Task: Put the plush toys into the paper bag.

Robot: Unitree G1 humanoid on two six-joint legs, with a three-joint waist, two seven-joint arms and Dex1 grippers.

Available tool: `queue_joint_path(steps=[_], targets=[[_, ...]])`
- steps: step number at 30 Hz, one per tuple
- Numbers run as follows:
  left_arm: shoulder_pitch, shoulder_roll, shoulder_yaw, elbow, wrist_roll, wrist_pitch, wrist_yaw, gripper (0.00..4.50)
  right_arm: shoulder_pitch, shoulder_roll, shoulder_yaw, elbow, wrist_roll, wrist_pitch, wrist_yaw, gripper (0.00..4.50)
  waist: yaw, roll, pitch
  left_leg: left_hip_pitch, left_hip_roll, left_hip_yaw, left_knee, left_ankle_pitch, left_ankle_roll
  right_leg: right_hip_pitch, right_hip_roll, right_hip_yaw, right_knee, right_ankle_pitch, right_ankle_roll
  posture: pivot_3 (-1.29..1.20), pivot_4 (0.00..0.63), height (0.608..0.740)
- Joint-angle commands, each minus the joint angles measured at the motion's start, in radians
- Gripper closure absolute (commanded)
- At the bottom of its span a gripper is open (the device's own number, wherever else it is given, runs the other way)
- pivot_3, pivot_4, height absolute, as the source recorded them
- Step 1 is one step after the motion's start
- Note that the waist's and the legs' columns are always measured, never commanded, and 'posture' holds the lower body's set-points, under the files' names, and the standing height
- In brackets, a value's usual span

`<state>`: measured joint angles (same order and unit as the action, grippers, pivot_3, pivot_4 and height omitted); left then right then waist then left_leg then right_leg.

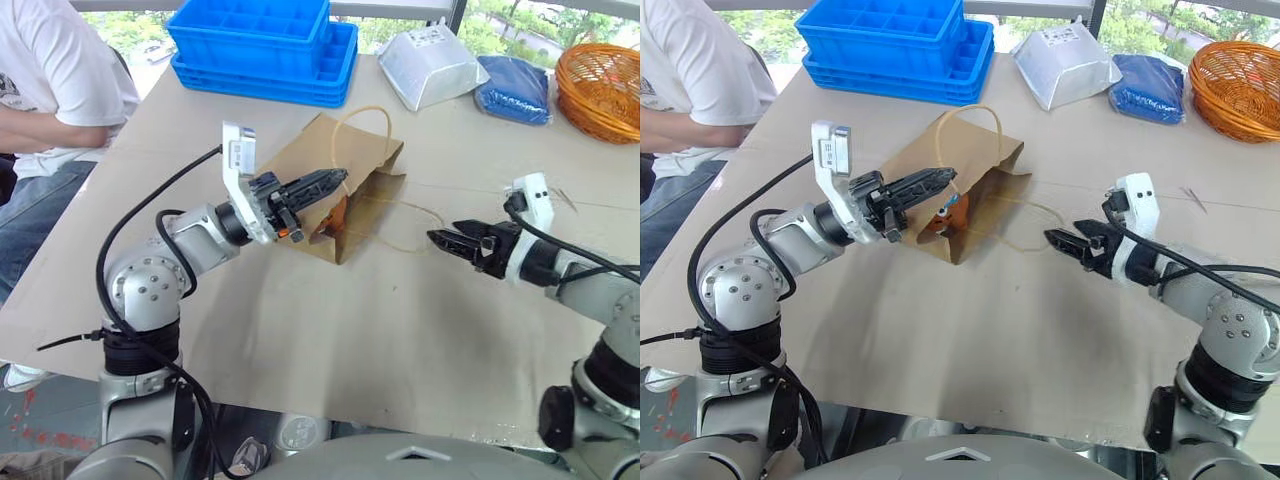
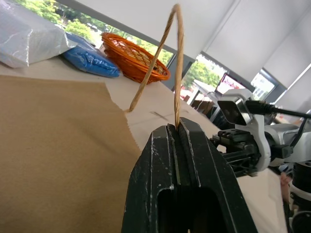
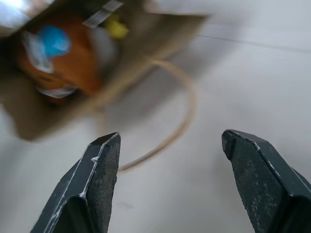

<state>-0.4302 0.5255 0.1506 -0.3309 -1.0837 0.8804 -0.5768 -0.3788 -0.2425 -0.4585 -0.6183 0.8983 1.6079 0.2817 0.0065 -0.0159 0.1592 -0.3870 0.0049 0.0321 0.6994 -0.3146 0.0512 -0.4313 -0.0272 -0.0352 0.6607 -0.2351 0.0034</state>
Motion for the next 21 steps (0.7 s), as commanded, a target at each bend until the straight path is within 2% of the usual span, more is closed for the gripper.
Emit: queue_joint_path(steps=[1,2,3,4,5,6,7,9,11,13,16,18,19,21], targets=[[-0.024,0.006,0.009,-0.036,0.008,-0.024,-0.015,4.5,0.017,-0.025,0.017,0.007,0.042,0.007,-0.039,2.18,0.004,0.0,0.0,0.0,0.0,0.0,0.0,0.0,0.0,0.0,0.0,0.0,0.0,0.0,0.0,0.0,0.15,0.74],[-0.025,0.006,0.009,-0.04,0.009,-0.025,-0.016,4.5,0.02,-0.039,0.029,0.012,0.044,0.007,-0.047,2.49,0.006,0.0,0.0,0.0,0.0,0.0,0.0,0.0,0.0,0.0,0.0,0.0,0.0,0.0,0.0,0.0,0.15,0.74],[-0.025,0.006,0.009,-0.043,0.009,-0.025,-0.017,4.5,0.016,-0.045,0.028,0.016,0.059,0.007,-0.048,3.1,0.007,0.0,0.0,0.0,0.0,0.0,0.0,0.0,0.0,0.0,0.0,0.0,0.0,0.0,0.0,0.0,0.15,0.74],[-0.025,0.007,0.01,-0.044,0.008,-0.025,-0.017,4.5,0.009,-0.049,0.025,0.02,0.074,0.007,-0.048,3.4,0.006,0.0,0.0,0.0,0.0,0.0,0.0,0.0,0.0,0.0,0.0,0.0,0.0,0.0,0.0,0.0,0.15,0.74],[-0.023,0.008,0.012,-0.044,0.008,-0.026,-0.019,4.5,0.0,-0.053,0.017,0.023,0.094,0.007,-0.049,3.9,0.006,0.0,0.0,0.0,0.0,0.0,0.0,0.0,0.0,0.0,0.0,0.0,0.0,0.0,0.0,0.0,0.15,0.74],[-0.022,0.01,0.013,-0.043,0.009,-0.027,-0.019,4.5,-0.007,-0.06,0.01,0.026,0.11,0.007,-0.048,4.26,0.005,0.0,0.0,0.0,0.0,0.0,0.0,0.0,0.0,0.0,0.0,0.0,0.0,0.0,0.0,0.0,0.15,0.74],[-0.021,0.011,0.015,-0.042,0.009,-0.028,-0.019,4.5,-0.013,-0.068,0.001,0.029,0.13,0.007,-0.05,4.41,0.003,0.0,0.0,0.0,0.0,0.0,0.0,0.0,0.0,0.0,0.0,0.0,0.0,0.0,0.0,0.0,0.15,0.74],[-0.023,0.01,0.023,-0.041,-0.003,-0.025,-0.013,4.5,-0.031,-0.071,-0.039,0.032,0.178,0.007,-0.054,4.41,0.003,0.0,0.0,0.0,0.0,0.0,0.0,0.0,0.0,0.0,0.001,0.0,0.0,0.0,0.0,0.0,0.15,0.74],[-0.045,0.004,0.04,-0.032,-0.041,-0.012,-0.003,4.5,-0.066,-0.069,-0.128,0.043,0.321,-0.023,-0.068,4.41,0.004,0.0,0.0,0.0,0.0,0.0,0.0,0.0,0.0,0.0,0.001,0.0,0.0,0.0,0.0,0.0,0.15,0.74],[-0.084,-0.002,0.068,-0.002,-0.126,0.024,0.021,4.5,-0.059,-0.139,-0.151,0.064,0.574,-0.138,-0.147,4.41,0.007,0.0,0.001,-0.001,0.0,0.0,0.0,0.0,0.0,0.0,0.001,0.0,0.0,0.0,0.0,0.0,0.15,0.74],[-0.155,-0.005,0.104,0.07,-0.247,0.078,0.053,4.5,-0.025,-0.321,-0.087,0.069,0.975,-0.407,-0.323,4.41,0.009,0.001,0.002,-0.001,0.0,-0.001,0.0,-0.001,0.001,0.0,0.001,0.0,0.0,0.0,0.0,0.0,0.15,0.74],[-0.207,0.003,0.115,0.141,-0.312,0.126,0.056,4.5,-0.022,-0.389,-0.046,0.038,1.068,-0.56,-0.344,4.41,0.005,0.0,0.002,-0.001,0.0,0.0,0.001,-0.001,0.002,0.0,0.001,0.0,-0.002,0.0,0.001,0.0,0.15,0.74],[-0.229,0.018,0.1,0.166,-0.288,0.136,0.023,4.5,-0.027,-0.412,-0.02,0.016,1.074,-0.617,-0.341,4.41,0.002,-0.001,0.002,-0.001,0.0,0.0,0.001,-0.001,0.002,0.0,0.001,0.0,-0.002,0.0,0.001,0.0,0.15,0.74],[-0.257,0.059,0.026,0.208,-0.148,0.098,-0.087,4.5,-0.049,-0.454,0.044,-0.034,1.074,-0.719,-0.356,4.41,-0.01,-0.001,0.002,-0.001,0.0,0.0,0.001,-0.001,0.002,0.0,0.002,0.001,-0.001,0.0,0.001,0.0,0.15,0.74]])
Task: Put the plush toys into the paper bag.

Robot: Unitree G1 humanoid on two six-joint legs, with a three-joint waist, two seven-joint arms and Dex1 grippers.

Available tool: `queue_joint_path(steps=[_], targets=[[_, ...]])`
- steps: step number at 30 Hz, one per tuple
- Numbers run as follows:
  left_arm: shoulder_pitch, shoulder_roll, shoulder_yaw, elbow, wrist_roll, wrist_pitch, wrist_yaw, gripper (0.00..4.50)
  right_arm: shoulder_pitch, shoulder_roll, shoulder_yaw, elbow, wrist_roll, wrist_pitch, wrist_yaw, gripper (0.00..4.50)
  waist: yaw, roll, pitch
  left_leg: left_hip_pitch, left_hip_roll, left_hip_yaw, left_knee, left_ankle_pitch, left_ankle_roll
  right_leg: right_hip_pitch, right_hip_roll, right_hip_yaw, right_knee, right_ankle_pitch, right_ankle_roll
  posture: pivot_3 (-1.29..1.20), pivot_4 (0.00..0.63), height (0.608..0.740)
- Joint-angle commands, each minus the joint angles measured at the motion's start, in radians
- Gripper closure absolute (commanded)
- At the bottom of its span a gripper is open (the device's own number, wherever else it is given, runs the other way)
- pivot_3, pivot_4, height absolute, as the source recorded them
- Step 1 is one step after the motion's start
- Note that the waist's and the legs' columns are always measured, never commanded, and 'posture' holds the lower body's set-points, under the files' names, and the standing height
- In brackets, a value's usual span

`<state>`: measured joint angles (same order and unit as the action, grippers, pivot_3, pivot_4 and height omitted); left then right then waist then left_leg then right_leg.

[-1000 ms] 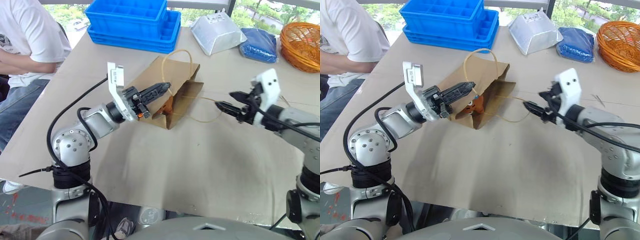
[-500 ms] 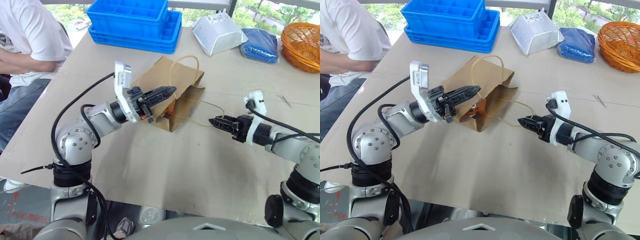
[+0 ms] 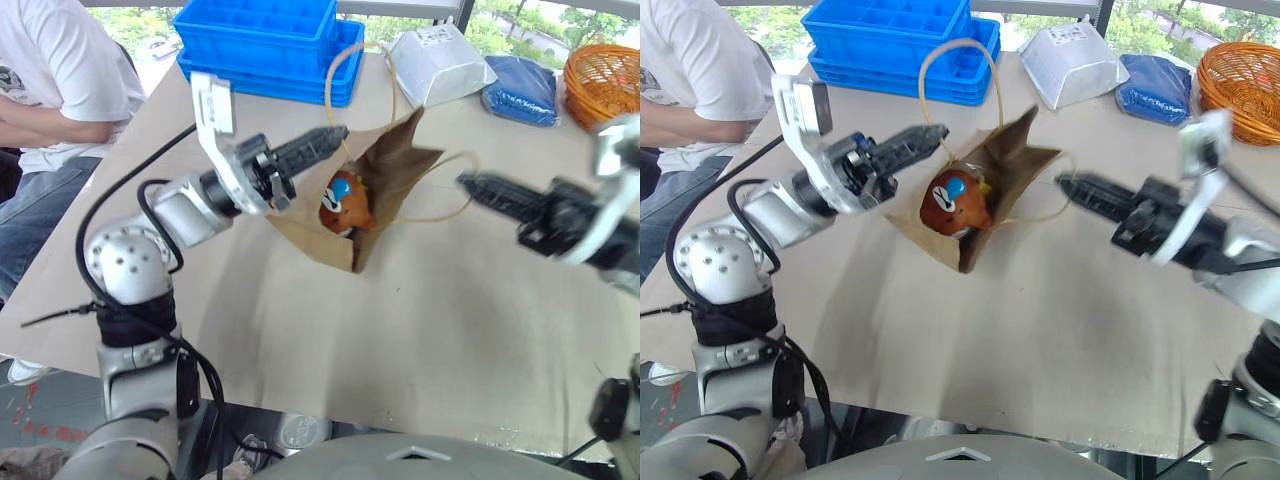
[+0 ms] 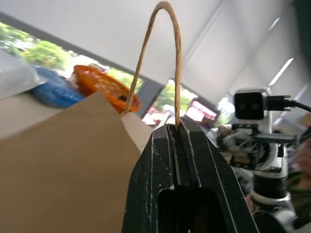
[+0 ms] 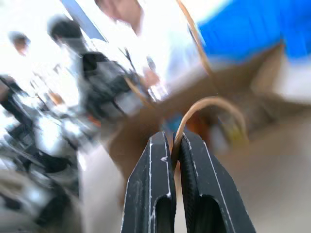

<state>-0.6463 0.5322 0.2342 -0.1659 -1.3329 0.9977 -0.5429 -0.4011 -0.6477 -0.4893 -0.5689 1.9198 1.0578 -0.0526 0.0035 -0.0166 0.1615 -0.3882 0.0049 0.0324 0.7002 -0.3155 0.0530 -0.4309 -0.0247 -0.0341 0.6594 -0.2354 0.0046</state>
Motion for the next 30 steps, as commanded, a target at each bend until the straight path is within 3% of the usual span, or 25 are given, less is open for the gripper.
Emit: queue_joint_path(steps=[1,4,6,10,23,30], targets=[[-0.059,0.059,-0.093,0.073,0.161,-0.046,-0.163,4.5,-0.055,-0.048,0.112,-0.103,0.052,-0.222,-0.042,4.41,-0.011,0.0,0.0,0.0,0.0,0.0,0.0,0.0,0.0,0.0,0.001,0.001,0.0,0.0,0.0,0.0,0.15,0.74],[-0.119,0.048,-0.246,0.172,0.389,-0.192,-0.283,4.5,-0.113,-0.049,0.208,-0.098,0.052,-0.302,-0.134,4.41,-0.014,0.0,0.0,0.001,0.0,0.002,0.0,0.0,0.0,0.0,0.002,0.002,0.001,0.0,0.0,0.0,0.15,0.74],[-0.144,0.027,-0.33,0.227,0.524,-0.299,-0.349,4.5,-0.089,-0.105,0.249,-0.074,0.052,-0.284,-0.174,4.41,-0.007,-0.001,0.0,0.002,0.0,0.002,0.0,0.0,0.0,0.0,0.002,0.003,0.001,0.0,0.0,0.0,0.15,0.74],[-0.194,-0.016,-0.384,0.326,0.669,-0.427,-0.421,4.5,-0.127,-0.138,0.325,-0.025,0.052,-0.299,-0.24,4.41,0.002,-0.001,0.0,-0.001,0.001,0.003,0.0,0.0,0.0,-0.001,0.001,0.003,-0.002,0.0,0.0,0.0,0.15,0.74],[-0.394,-0.042,-0.357,0.55,0.828,-0.555,-0.602,4.5,-0.125,-0.142,0.308,-0.015,0.052,-0.332,-0.208,4.41,0.011,-0.001,0.0,-0.011,0.002,0.003,0.003,-0.001,0.002,-0.008,0.0,0.001,-0.002,0.0,0.0,0.0,0.15,0.74],[-0.474,-0.04,-0.326,0.595,0.835,-0.538,-0.678,4.5,-0.135,-0.1,0.276,-0.054,0.052,-0.362,-0.148,4.41,0.01,-0.001,0.0,-0.011,0.002,0.003,0.003,-0.001,0.002,-0.008,0.0,0.001,-0.001,0.0,0.0,0.0,0.15,0.74]])
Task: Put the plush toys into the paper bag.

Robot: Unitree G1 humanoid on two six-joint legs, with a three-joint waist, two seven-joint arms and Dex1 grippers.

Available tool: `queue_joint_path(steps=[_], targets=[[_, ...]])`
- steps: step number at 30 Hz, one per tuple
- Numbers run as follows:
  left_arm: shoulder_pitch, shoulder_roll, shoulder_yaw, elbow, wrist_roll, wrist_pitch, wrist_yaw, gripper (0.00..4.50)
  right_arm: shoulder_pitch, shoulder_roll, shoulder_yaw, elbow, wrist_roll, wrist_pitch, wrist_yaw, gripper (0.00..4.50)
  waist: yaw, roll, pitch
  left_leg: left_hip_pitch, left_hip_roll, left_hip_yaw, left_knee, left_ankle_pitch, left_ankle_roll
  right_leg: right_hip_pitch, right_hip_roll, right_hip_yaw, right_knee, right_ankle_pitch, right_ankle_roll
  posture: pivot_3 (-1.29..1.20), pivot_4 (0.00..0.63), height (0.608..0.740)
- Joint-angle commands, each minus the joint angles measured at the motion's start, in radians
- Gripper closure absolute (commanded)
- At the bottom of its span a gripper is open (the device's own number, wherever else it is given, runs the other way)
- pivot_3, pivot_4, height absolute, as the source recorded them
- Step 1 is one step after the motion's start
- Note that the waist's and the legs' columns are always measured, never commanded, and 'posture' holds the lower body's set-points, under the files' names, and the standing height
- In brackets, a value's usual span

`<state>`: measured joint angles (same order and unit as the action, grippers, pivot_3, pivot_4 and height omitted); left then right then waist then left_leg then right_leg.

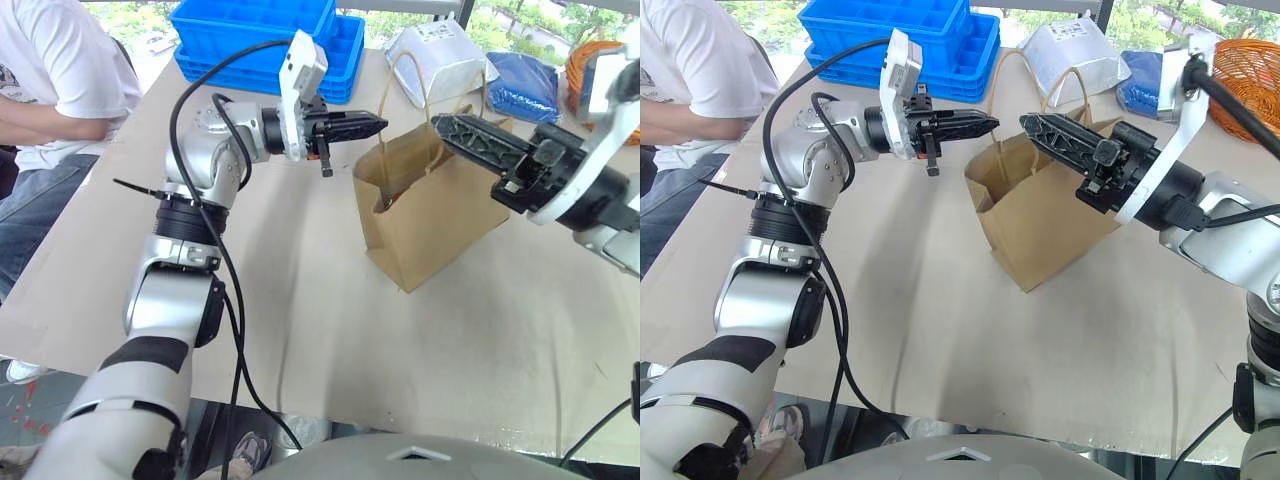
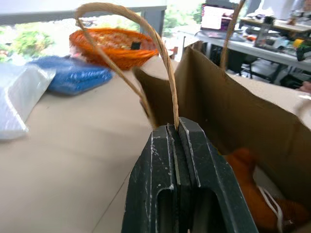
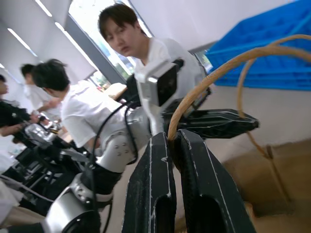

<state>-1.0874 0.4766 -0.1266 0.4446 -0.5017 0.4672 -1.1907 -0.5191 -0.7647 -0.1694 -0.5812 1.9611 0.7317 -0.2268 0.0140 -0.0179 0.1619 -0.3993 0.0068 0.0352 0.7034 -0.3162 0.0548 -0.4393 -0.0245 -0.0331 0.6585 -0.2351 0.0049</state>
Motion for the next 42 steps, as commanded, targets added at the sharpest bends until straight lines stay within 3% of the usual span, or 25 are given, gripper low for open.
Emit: queue_joint_path(steps=[1,12,17,20,21,22,23,27,28,30,31,34,39,42], targets=[[-0.034,0.02,0.04,-0.016,0.005,-0.005,-0.037,4.5,-0.019,0.025,-0.047,-0.045,0.011,-0.041,0.028,4.41,-0.002,0.0,0.0,0.0,0.0,0.0,0.0,0.0,0.0,0.0,0.0,0.0,0.0,0.0,0.0,0.0,0.15,0.74],[0.019,0.04,0.061,-0.076,0.003,0.073,-0.074,4.5,-0.001,0.023,-0.027,-0.081,0.011,-0.073,0.004,4.41,0.0,0.0,0.0,0.0,0.0,0.0,0.001,0.0,0.0,0.0,0.0,0.0,0.002,0.0,0.0,0.0,0.15,0.74],[0.137,0.032,0.054,-0.181,0.006,0.089,-0.041,4.5,0.145,-0.107,-0.011,-0.105,-0.064,0.031,0.049,4.41,0.001,0.0,0.0,0.0,0.0,0.0,0.001,0.0,0.0,0.0,-0.001,0.0,0.002,0.0,0.0,0.0,0.15,0.74],[0.184,0.041,0.097,-0.265,-0.05,0.151,-0.021,4.5,0.244,-0.124,-0.096,-0.123,-0.102,0.03,0.167,3.59,0.0,0.0,0.0,0.0,0.0,0.0,0.001,0.0,0.0,0.0,-0.001,0.0,0.001,0.0,0.0,0.0,0.15,0.74],[0.19,0.048,0.115,-0.291,-0.084,0.202,-0.017,4.5,0.27,-0.134,-0.12,-0.133,-0.121,0.03,0.201,3.09,0.001,0.0,0.0,0.0,0.0,0.0,0.001,0.0,0.0,0.0,-0.001,0.0,0.002,0.0,0.0,0.0,0.15,0.74],[0.199,0.06,0.126,-0.314,-0.111,0.239,-0.023,3.82,0.29,-0.143,-0.135,-0.14,-0.138,0.029,0.22,2.68,0.0,0.0,0.0,0.0,0.0,0.0,0.001,0.0,0.0,0.0,-0.001,0.0,0.002,0.0,0.0,0.0,0.15,0.74],[0.218,0.082,0.149,-0.347,-0.146,0.296,-0.019,3.57,0.325,-0.161,-0.179,-0.145,-0.158,0.035,0.249,2.27,0.0,0.0,0.0,0.0,0.0,0.0,0.001,0.0,0.0,0.0,-0.001,0.0,0.002,0.0,0.0,0.0,0.15,0.74],[0.286,0.15,0.229,-0.439,-0.251,0.45,0.019,1.66,0.465,-0.224,-0.302,-0.166,-0.26,0.071,0.361,0.33,-0.002,0.0,0.0,0.002,0.001,0.0,0.002,0.0,0.0,0.001,0.0,0.0,0.003,0.0,0.0,0.0,0.15,0.74],[0.302,0.164,0.249,-0.458,-0.279,0.485,0.028,1.22,0.502,-0.238,-0.324,-0.177,-0.293,0.083,0.396,0.32,-0.001,0.0,0.0,0.003,0.001,0.0,0.002,0.0,0.0,0.001,0.0,0.0,0.003,0.0,0.0,0.0,0.15,0.74],[0.329,0.192,0.277,-0.49,-0.323,0.537,0.039,0.36,0.569,-0.257,-0.353,-0.196,-0.355,0.097,0.46,0.32,0.0,0.0,0.0,0.003,0.001,0.0,0.002,0.0,0.0,0.001,0.0,0.0,0.003,0.0,0.0,0.0,0.15,0.74],[0.35,0.211,0.288,-0.506,-0.338,0.556,0.038,0.04,0.6,-0.259,-0.361,-0.211,-0.393,0.096,0.491,0.58,0.0,0.0,0.0,0.003,0.001,0.0,0.002,0.0,0.0,0.001,0.0,0.0,0.003,0.0,0.0,0.0,0.15,0.74],[0.452,0.279,0.29,-0.585,-0.367,0.584,0.008,0.0,0.706,-0.27,-0.388,-0.255,-0.457,0.116,0.606,1.73,0.0,0.0,-0.001,0.003,0.001,0.0,0.002,0.0,0.0,0.002,0.0,0.0,0.003,0.0,0.0,0.0,0.15,0.74],[0.519,0.301,0.244,-0.642,-0.357,0.551,-0.011,0.0,0.795,-0.265,-0.382,-0.282,-0.596,0.091,0.746,4.27,0.005,0.0,-0.001,0.004,0.001,-0.001,0.003,0.0,-0.001,0.004,0.0,-0.001,0.003,0.0,0.0,0.0,0.15,0.74],[0.531,0.307,0.203,-0.648,-0.324,0.497,-0.037,0.0,0.793,-0.281,-0.367,-0.275,-0.669,0.081,0.809,4.4,0.003,0.0,-0.001,0.008,0.0,-0.001,0.003,0.0,0.0,0.008,0.0,-0.001,0.002,0.0,0.0,0.0,0.15,0.74]])
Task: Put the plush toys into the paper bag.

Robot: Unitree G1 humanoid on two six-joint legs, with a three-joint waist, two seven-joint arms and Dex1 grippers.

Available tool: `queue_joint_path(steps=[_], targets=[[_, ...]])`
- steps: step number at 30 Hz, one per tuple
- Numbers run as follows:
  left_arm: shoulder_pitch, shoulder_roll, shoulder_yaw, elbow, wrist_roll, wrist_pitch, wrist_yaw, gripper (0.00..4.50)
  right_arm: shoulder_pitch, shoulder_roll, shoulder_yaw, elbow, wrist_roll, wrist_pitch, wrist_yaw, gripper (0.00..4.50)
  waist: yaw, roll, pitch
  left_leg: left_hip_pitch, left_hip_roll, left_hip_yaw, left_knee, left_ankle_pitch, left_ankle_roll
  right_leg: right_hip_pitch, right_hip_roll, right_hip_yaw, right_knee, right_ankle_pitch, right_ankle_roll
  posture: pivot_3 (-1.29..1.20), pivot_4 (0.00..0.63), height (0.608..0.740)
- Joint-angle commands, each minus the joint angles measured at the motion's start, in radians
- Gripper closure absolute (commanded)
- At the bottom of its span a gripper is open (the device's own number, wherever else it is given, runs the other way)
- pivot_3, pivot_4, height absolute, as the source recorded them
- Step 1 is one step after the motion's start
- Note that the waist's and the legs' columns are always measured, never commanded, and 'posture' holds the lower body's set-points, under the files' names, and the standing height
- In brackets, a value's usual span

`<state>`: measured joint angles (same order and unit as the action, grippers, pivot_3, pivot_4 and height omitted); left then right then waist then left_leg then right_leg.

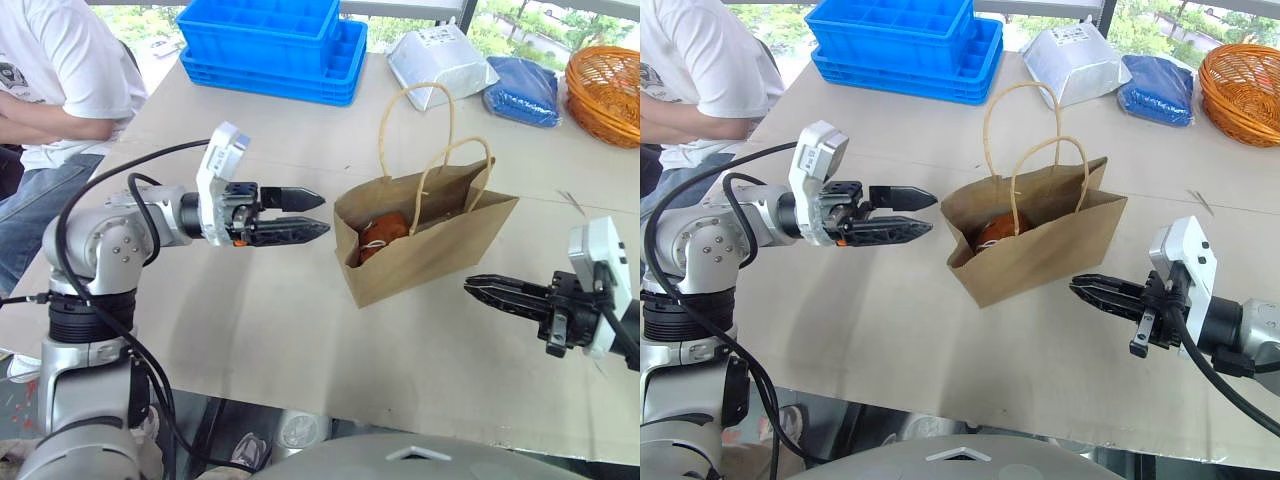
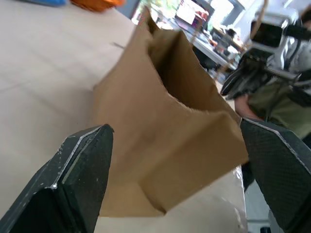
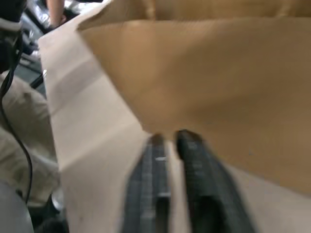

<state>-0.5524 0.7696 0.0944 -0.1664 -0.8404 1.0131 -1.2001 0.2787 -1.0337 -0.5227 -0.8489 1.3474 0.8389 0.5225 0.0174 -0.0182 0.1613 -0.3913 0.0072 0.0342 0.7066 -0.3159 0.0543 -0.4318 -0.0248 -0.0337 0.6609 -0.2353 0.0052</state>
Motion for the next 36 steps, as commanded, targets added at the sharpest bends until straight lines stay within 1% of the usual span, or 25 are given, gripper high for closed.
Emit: queue_joint_path(steps=[1,4,8,12,15,17,23,29,32,36], targets=[[-0.005,0.017,-0.034,-0.039,0.027,-0.069,-0.039,0.0,-0.01,-0.026,0.015,-0.016,-0.093,-0.029,0.088,4.4,-0.001,0.0,0.0,0.001,0.0,0.0,0.0,0.0,0.0,0.0,0.0,0.0,0.0,0.0,0.0,0.0,0.15,0.74],[-0.014,0.029,-0.085,-0.031,0.073,-0.139,-0.087,0.0,-0.057,-0.038,0.14,-0.031,-0.177,-0.047,0.151,4.4,-0.004,0.0,0.0,0.002,0.0,0.0,0.0,0.0,0.0,0.001,0.001,0.0,0.0,0.0,0.0,0.0,0.15,0.74],[-0.031,0.046,-0.143,-0.008,0.115,-0.197,-0.158,0.0,-0.19,-0.008,0.329,-0.004,-0.277,-0.073,0.206,4.4,-0.005,0.0,0.0,0.002,0.0,0.0,-0.001,0.0,-0.001,0.001,0.002,0.001,0.001,0.0,0.0,0.0,0.15,0.74],[-0.067,0.058,-0.178,0.014,0.132,-0.216,-0.215,0.0,-0.375,0.103,0.555,0.077,-0.406,-0.097,0.247,4.4,-0.004,-0.001,0.0,0.002,0.0,0.0,-0.001,0.0,-0.001,0.001,0.002,0.001,0.0,0.0,0.0,0.0,0.15,0.74],[-0.079,0.056,-0.194,0.017,0.155,-0.25,-0.231,0.0,-0.453,0.195,0.644,0.142,-0.475,-0.117,0.254,4.4,-0.003,-0.001,0.0,0.002,0.0,0.0,-0.001,0.0,0.0,0.0,0.002,0.001,0.0,0.0,0.0,0.0,0.15,0.74],[-0.073,0.061,-0.21,0.006,0.182,-0.287,-0.242,0.0,-0.48,0.243,0.661,0.174,-0.494,-0.124,0.248,4.4,-0.003,-0.001,0.0,0.002,0.0,0.0,-0.001,0.0,0.0,0.0,0.002,0.001,0.0,0.0,0.0,0.0,0.15,0.74],[-0.026,0.065,-0.221,-0.049,0.214,-0.336,-0.227,0.0,-0.51,0.325,0.668,0.212,-0.532,-0.125,0.235,4.4,-0.003,-0.001,0.0,0.001,0.0,0.0,-0.001,0.0,0.0,0.0,0.001,0.001,0.0,0.0,0.0,0.0,0.15,0.74],[0.045,0.03,-0.223,-0.138,0.243,-0.354,-0.128,0.0,-0.557,0.41,0.687,0.251,-0.56,-0.123,0.221,4.4,-0.004,-0.001,0.0,0.002,0.0,0.0,-0.001,0.0,0.0,0.0,0.001,0.001,0.001,0.0,-0.001,0.0,0.15,0.74],[0.077,0.02,-0.229,-0.168,0.271,-0.372,-0.086,0.0,-0.58,0.452,0.685,0.264,-0.542,-0.108,0.221,4.4,-0.003,-0.001,0.0,0.001,0.0,0.0,-0.001,0.0,0.0,0.0,0.001,0.001,0.001,0.0,-0.001,0.0,0.15,0.74],[0.12,-0.019,-0.229,-0.198,0.291,-0.373,0.003,0.0,-0.602,0.478,0.693,0.291,-0.552,-0.103,0.237,4.4,-0.003,0.0,0.0,0.001,0.0,0.0,-0.001,0.0,0.0,0.0,0.001,0.001,0.001,0.0,-0.001,0.0,0.15,0.74]])
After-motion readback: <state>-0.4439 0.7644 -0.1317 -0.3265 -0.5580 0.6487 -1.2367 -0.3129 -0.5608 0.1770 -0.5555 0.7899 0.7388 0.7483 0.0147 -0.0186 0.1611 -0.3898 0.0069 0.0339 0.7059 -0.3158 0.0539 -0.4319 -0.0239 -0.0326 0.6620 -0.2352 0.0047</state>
